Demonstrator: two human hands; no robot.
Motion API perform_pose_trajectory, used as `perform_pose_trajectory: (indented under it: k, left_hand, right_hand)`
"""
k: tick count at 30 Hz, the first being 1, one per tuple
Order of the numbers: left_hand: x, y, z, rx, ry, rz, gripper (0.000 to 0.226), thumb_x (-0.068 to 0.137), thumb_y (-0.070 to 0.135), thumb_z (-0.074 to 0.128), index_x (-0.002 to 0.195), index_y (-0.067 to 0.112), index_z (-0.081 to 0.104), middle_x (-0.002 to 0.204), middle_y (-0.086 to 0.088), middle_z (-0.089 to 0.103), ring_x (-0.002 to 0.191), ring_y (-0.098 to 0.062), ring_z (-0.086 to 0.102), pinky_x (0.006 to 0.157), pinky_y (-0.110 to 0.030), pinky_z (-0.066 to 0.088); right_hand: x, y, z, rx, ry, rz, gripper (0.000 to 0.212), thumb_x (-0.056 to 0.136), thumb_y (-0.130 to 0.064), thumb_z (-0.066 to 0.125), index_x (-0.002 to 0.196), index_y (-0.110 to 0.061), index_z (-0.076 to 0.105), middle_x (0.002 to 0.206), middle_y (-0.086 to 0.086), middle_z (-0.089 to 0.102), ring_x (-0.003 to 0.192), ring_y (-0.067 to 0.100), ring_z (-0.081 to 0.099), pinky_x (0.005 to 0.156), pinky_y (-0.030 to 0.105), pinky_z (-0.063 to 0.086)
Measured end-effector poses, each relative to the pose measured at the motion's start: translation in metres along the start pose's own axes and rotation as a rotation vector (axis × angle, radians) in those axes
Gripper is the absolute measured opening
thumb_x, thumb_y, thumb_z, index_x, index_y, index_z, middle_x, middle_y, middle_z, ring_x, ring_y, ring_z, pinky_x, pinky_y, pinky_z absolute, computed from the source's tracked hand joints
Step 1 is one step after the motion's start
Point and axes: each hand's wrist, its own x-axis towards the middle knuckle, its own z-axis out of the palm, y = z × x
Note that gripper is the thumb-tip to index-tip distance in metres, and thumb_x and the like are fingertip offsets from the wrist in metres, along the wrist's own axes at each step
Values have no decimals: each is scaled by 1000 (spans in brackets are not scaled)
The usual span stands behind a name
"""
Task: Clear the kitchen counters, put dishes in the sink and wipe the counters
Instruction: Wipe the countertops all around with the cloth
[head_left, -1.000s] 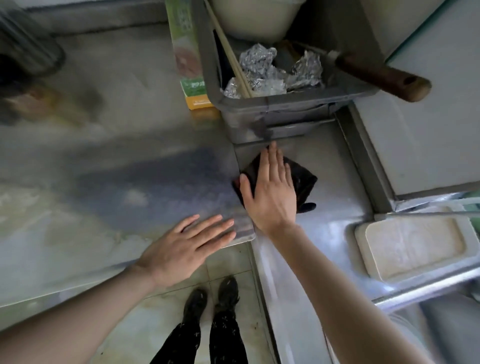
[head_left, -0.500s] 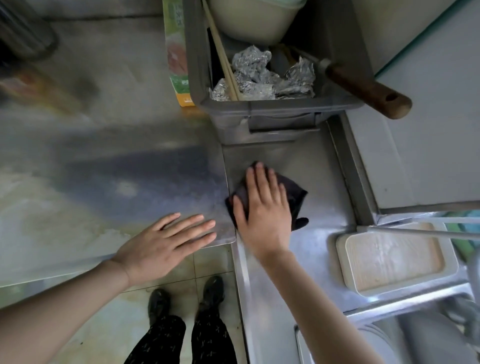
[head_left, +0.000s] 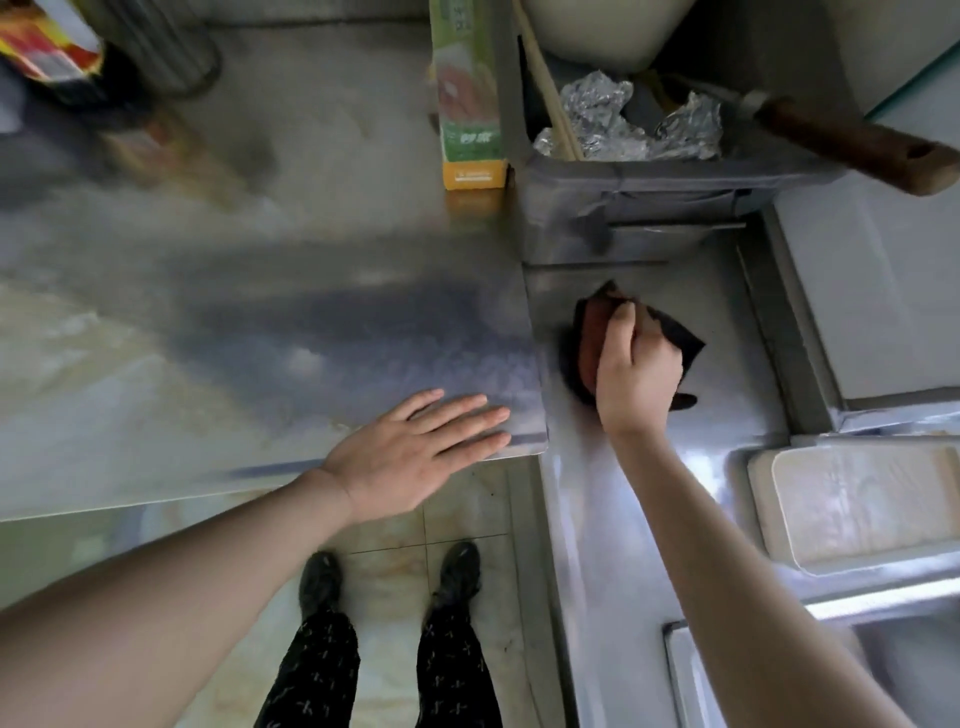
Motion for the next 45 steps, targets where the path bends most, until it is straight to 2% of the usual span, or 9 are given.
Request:
perform_pose_trajectory:
  k: [2, 4, 7, 14, 19, 26, 34, 40, 45]
  left_hand:
    - [2, 1, -3, 21, 7, -5, 60, 89, 25, 36, 147, 20, 19, 152, 0, 25, 139, -20, 28, 112, -42, 17]
    - [2, 2, -11, 2, 59, 4, 54, 85, 27, 51, 137, 20, 41, 140, -3, 48, 130, -22, 39, 109, -41, 24]
    - [-17, -1, -23, -109, 188, 35, 38, 82, 24, 61, 119, 15, 60, 122, -7, 60, 116, -22, 45, 104, -39, 30]
    - [-144, -70, -15, -54, 9, -218, 63, 91, 54, 37, 143, 19, 30, 148, -9, 28, 136, -25, 28, 113, -49, 15]
    - [-163, -85, -8, -93, -129, -250, 67, 89, 64, 29, 147, 31, 21, 154, -6, 19, 141, -27, 18, 109, -55, 15]
    - [-164, -86, -3, -133, -28, -256, 67, 88, 62, 36, 144, 25, 33, 152, -7, 26, 140, -27, 23, 109, -56, 20]
    - [-166, -83, -2, -196, 7, -369, 87, 83, 68, 42, 143, 6, 31, 152, -17, 23, 141, -33, 20, 109, -56, 23]
    - [-165, -83, -6, -208, -68, -494, 104, 74, 77, 41, 141, -2, 30, 152, -21, 21, 141, -35, 20, 107, -60, 23]
    - [-163, -83, -8, -237, -97, -533, 108, 71, 79, 39, 140, -3, 33, 152, -19, 21, 141, -32, 19, 107, -59, 23]
  right_hand:
    - [-33, -21, 9, 99, -85, 8, 48, 93, -29, 28, 98, 1, 66, 98, 18, 68, 94, 31, 62, 74, 26, 38]
    - [-63, -41, 17, 168, -163, 1, 47, 94, -25, 27, 111, -4, 66, 119, 13, 64, 117, 25, 55, 97, 28, 39]
    - [-86, -48, 27, 104, -207, -35, 52, 95, -28, 21, 126, -9, 58, 139, 2, 50, 137, 15, 35, 115, 30, 21]
    - [-134, -64, 56, -557, -485, -354, 64, 93, -60, 10, 149, -29, 5, 156, -10, -6, 145, 14, -11, 115, 36, -9]
    - [-135, -60, 62, -713, -554, -615, 70, 91, -67, 14, 149, -28, 10, 157, -6, 6, 145, 20, 5, 116, 48, 13]
    - [-111, -93, 94, -619, -255, 8, 78, 93, -60, 19, 150, -10, -1, 159, 8, -2, 146, 25, -3, 118, 46, 1]
    - [-134, -91, 92, -747, -540, -592, 74, 92, -65, 22, 150, -19, 13, 157, -4, 6, 145, 16, 3, 117, 40, 8]
    - [-96, -121, 126, -655, -268, -78, 75, 92, -59, 17, 150, -15, 2, 159, 1, 0, 146, 20, -2, 118, 43, 2]
    - [-145, -124, 125, -664, -536, -664, 70, 94, -59, 29, 148, -16, 24, 156, -1, 18, 145, 19, 13, 117, 43, 14]
